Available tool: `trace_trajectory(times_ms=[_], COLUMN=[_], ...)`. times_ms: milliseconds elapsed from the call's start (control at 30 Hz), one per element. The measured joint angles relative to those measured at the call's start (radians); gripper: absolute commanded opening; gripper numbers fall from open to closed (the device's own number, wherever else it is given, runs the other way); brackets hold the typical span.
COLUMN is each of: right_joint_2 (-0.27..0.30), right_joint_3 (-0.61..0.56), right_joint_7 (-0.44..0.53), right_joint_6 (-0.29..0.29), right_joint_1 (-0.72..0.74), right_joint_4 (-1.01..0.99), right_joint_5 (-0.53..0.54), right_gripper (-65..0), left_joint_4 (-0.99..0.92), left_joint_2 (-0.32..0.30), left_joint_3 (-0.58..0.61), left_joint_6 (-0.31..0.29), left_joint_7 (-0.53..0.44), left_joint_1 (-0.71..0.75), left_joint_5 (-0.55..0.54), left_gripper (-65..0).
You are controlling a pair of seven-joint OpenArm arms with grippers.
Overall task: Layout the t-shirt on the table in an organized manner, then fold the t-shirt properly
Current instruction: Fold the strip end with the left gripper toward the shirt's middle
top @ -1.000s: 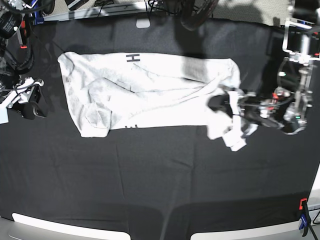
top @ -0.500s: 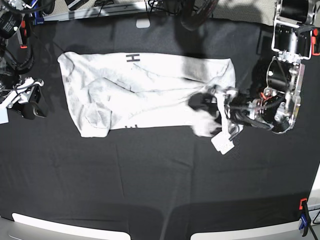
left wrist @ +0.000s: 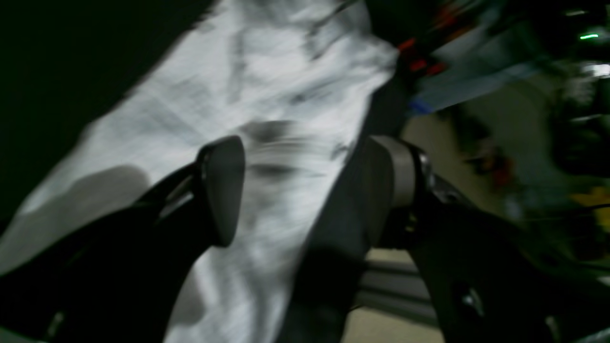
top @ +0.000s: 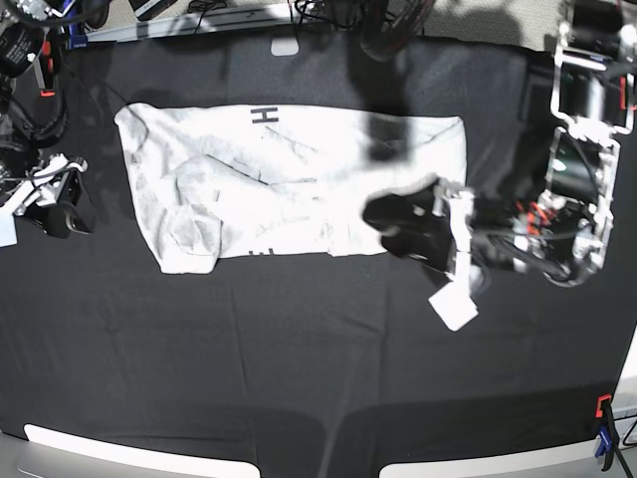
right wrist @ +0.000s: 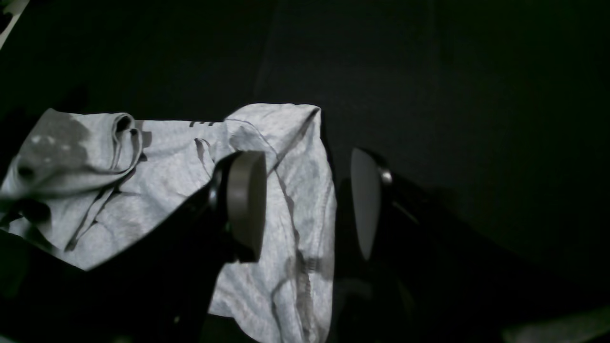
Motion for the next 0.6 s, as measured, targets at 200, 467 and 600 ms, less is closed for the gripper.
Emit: trace_trajectory(times_ms=[200, 467, 600], right_joint_2=[0.000, 0.001, 0.000], right_joint_3=[0.000, 0.000, 0.000], right_joint_7=[0.000, 0.175, 0.205], right_joint_6=[0.000, -0.016, -0.016], right_joint_1=[0.000, 0.000, 0.006], right_joint_4=[0.000, -0.001, -0.001], right_joint_5=[0.000, -0.243, -0.211], right_gripper=[-36.6, -36.6, -36.6], left_joint_4=[0.000, 0.000, 0.000], left_joint_2=[-0.044, -0.019, -0.019], left_joint_3=[0.000, 0.000, 0.000], left_joint_6=[0.000, 0.000, 0.000], left_joint_7=[0.001, 0.002, 0.001], left_joint_1=[0.028, 0.129, 0.123], left_joint_5=[0.116, 0.104, 0.103], left_gripper=[-28.2, -28.2, -28.3])
